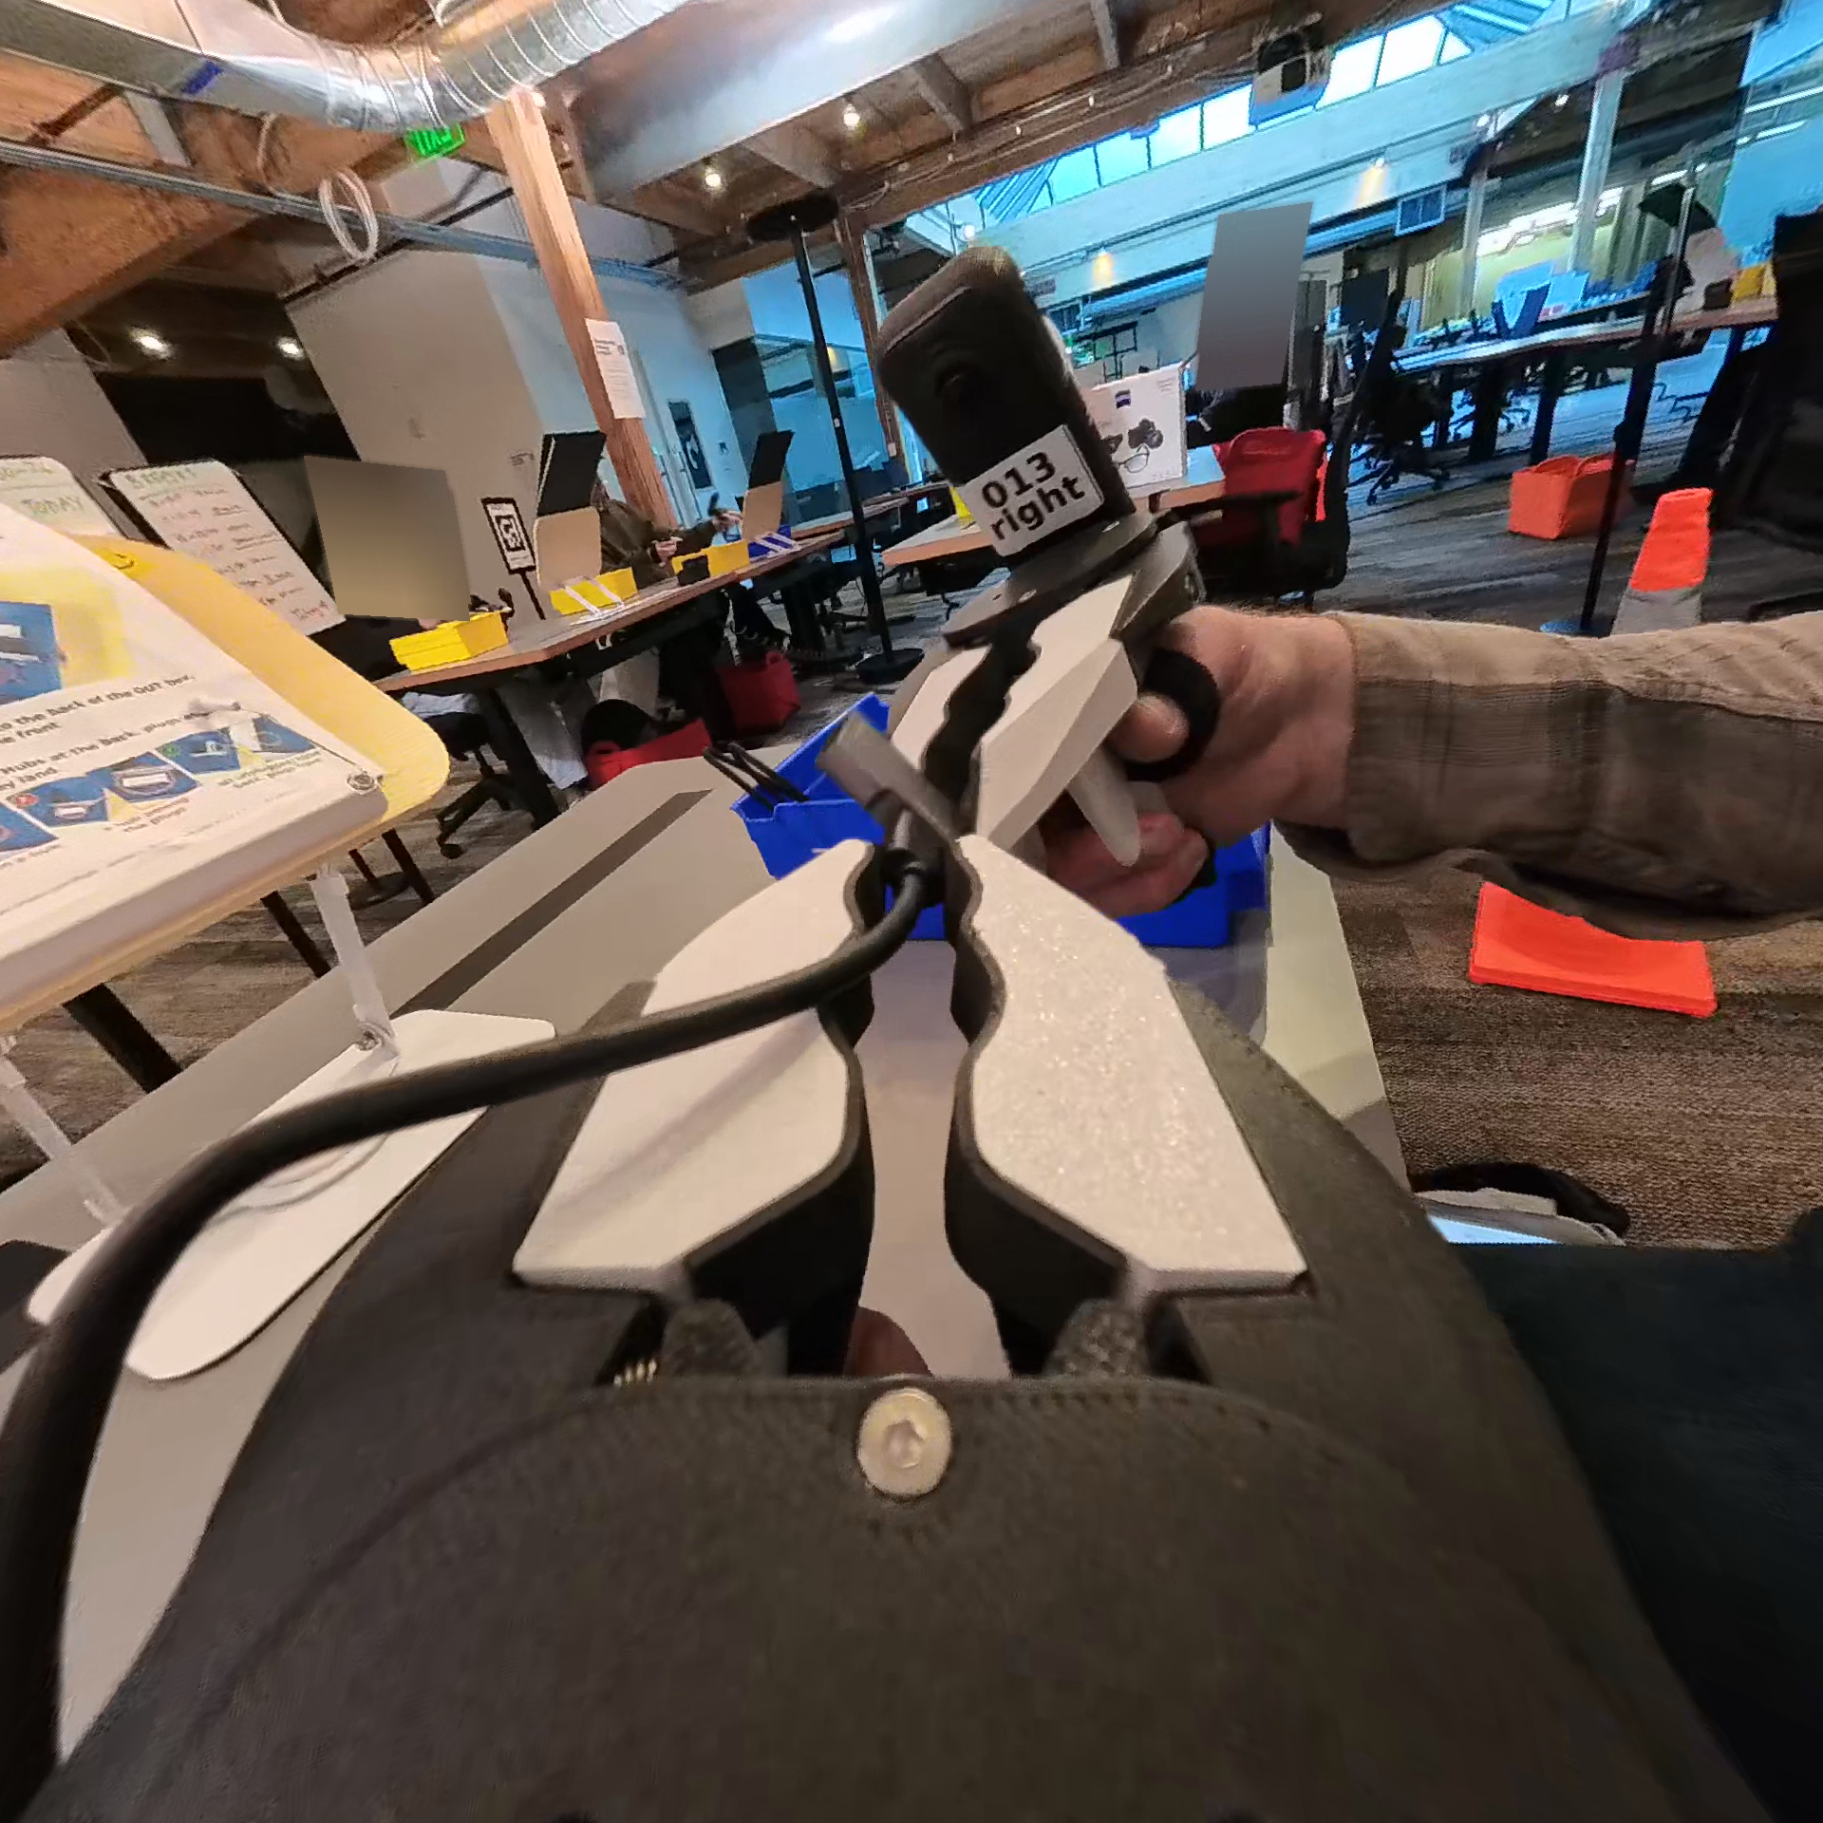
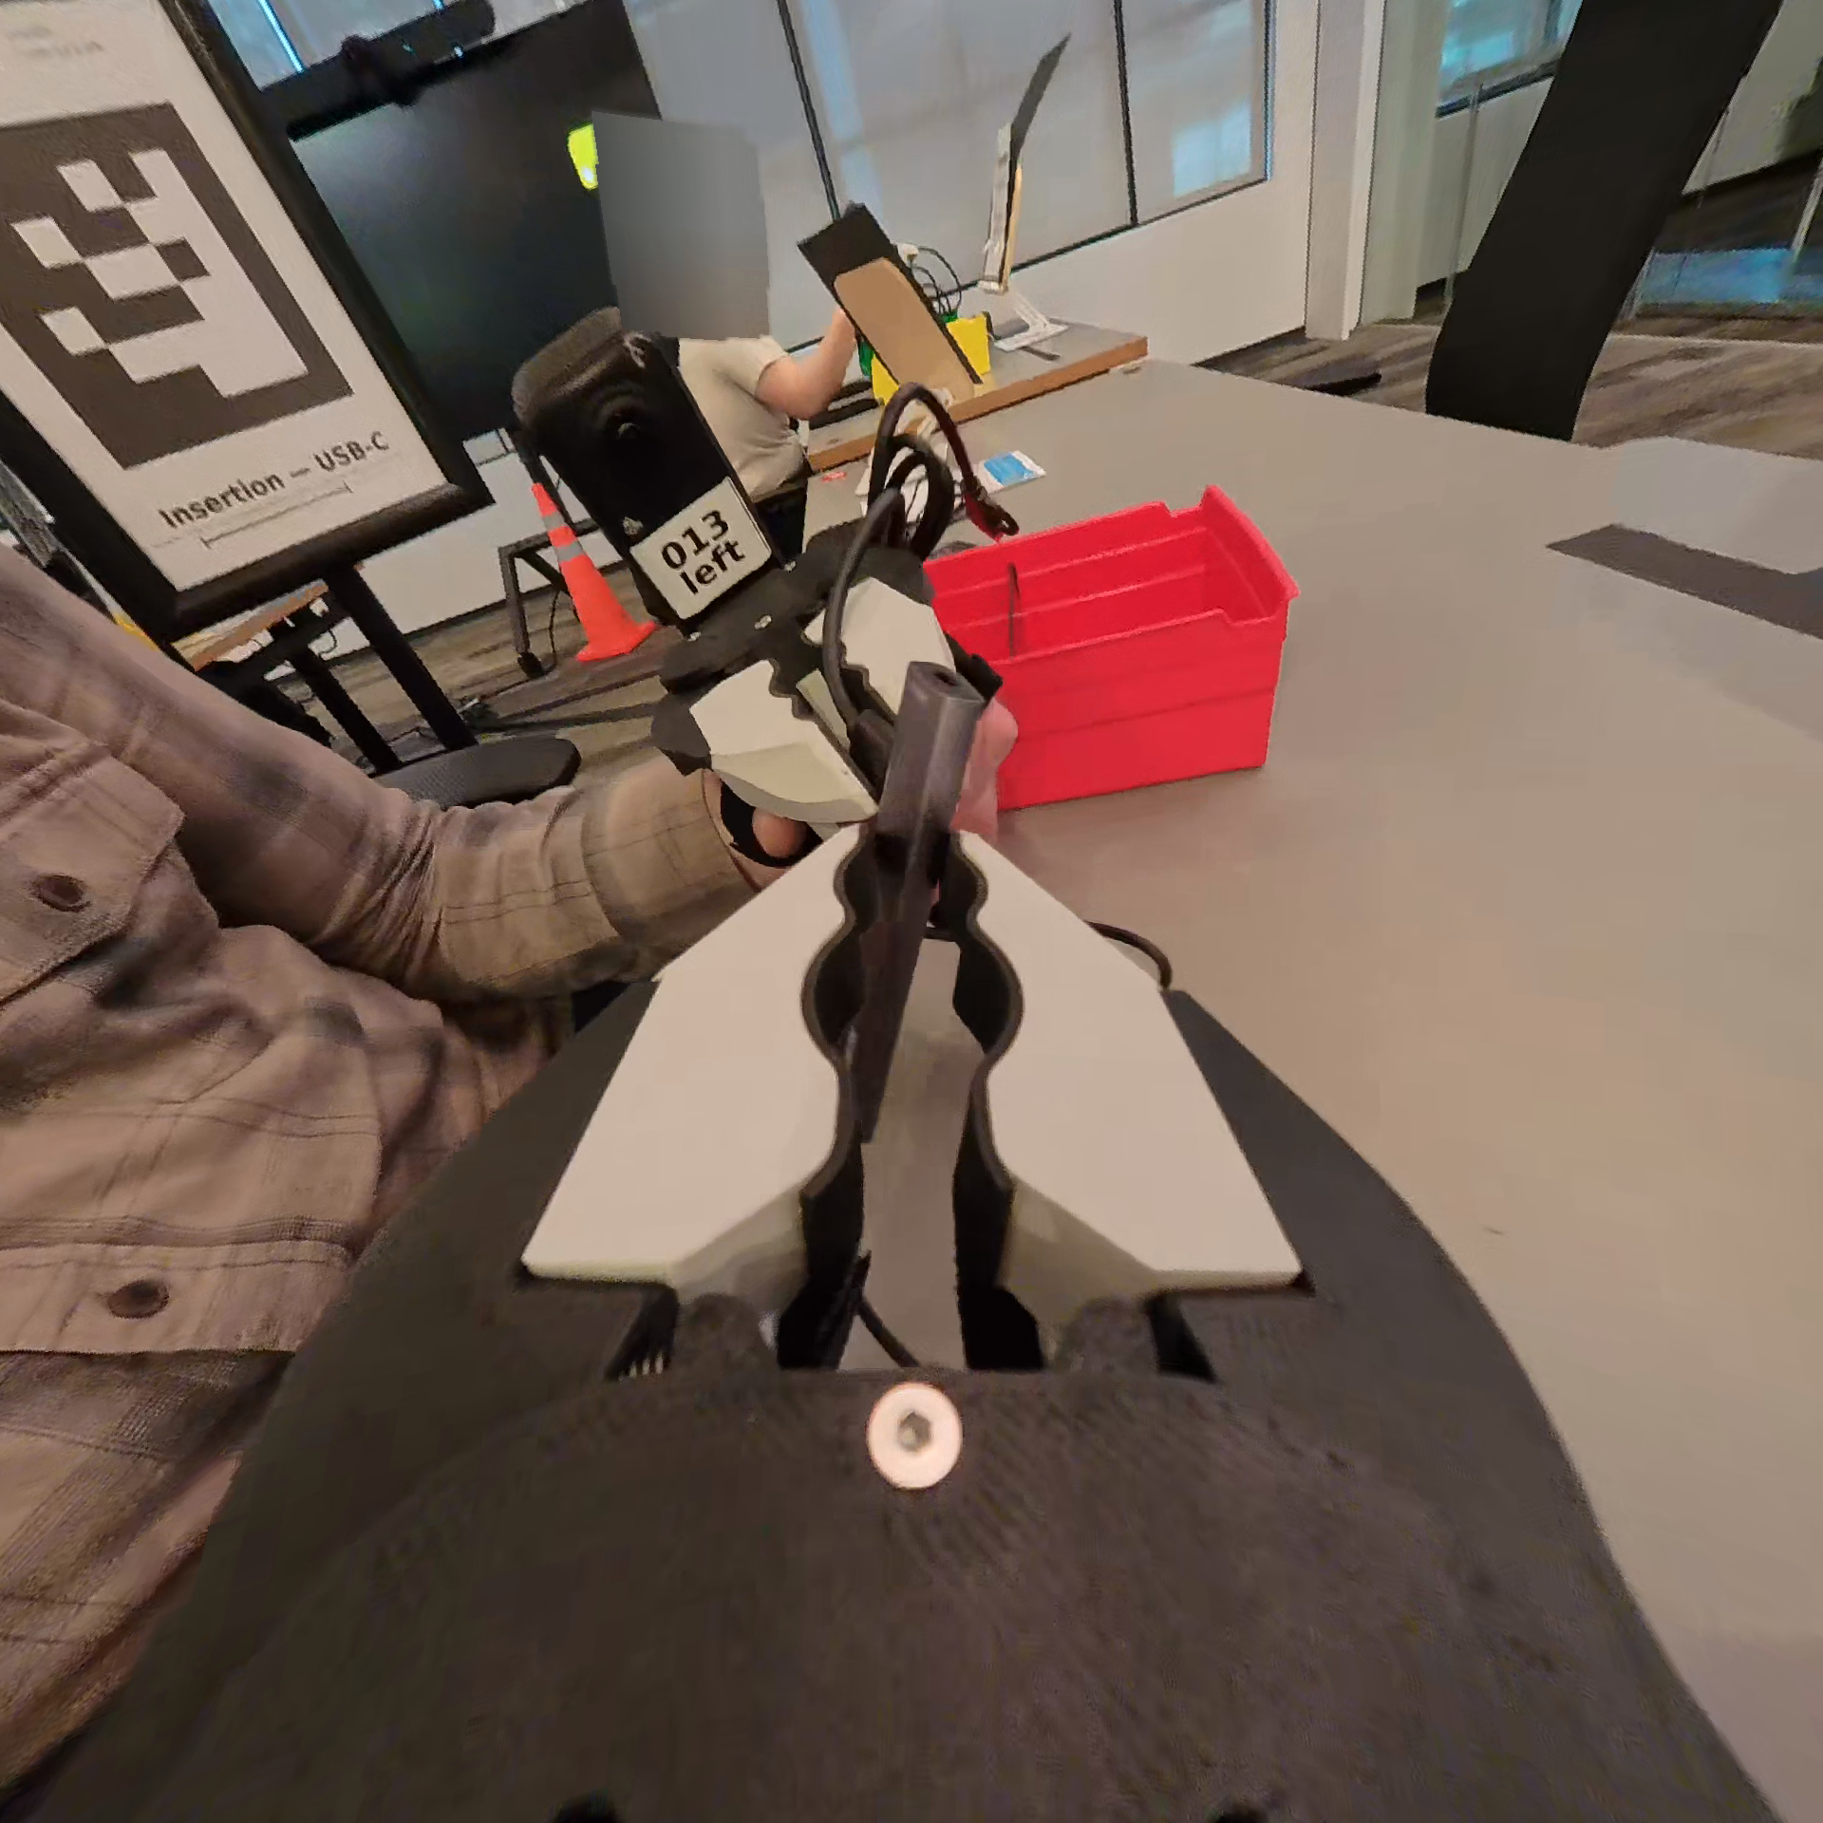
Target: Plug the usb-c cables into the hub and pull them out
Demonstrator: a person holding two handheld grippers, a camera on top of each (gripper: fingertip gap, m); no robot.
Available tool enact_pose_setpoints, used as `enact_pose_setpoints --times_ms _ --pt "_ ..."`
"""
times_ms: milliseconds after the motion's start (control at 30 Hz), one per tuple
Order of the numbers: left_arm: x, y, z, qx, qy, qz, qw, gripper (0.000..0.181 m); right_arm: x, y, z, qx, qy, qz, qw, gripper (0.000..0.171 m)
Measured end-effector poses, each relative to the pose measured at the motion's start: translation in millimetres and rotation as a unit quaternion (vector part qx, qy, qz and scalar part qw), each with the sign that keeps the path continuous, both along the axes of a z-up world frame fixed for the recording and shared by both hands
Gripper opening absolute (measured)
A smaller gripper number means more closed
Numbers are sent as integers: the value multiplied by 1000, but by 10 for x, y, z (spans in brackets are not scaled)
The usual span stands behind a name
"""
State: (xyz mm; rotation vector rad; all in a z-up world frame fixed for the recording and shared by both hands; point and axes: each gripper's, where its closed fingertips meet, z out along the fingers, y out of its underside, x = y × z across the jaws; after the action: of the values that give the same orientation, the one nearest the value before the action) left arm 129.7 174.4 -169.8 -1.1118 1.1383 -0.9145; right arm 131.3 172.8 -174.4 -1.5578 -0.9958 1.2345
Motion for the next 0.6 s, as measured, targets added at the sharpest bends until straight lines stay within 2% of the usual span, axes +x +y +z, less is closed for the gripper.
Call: enact_pose_setpoints --times_ms 133,233,267,400,600 --pt "-3 56 38 -15 -9 12 1000 15 13 22 97 27 0 -22 999 8" --pt "-28 196 3 -26 6 57 998 27 61 66 217 64 -12 -54 996 7" --pt "-39 223 -2 -34 7 63 997 35 97 101 264 75 -15 -68 995 6" --pt "9 243 -70 -34 34 77 996 47 210 231 457 115 -24 -118 986 6" --pt "183 88 -249 -82 89 27 992 60 329 345 623 146 -51 -157 975 6"
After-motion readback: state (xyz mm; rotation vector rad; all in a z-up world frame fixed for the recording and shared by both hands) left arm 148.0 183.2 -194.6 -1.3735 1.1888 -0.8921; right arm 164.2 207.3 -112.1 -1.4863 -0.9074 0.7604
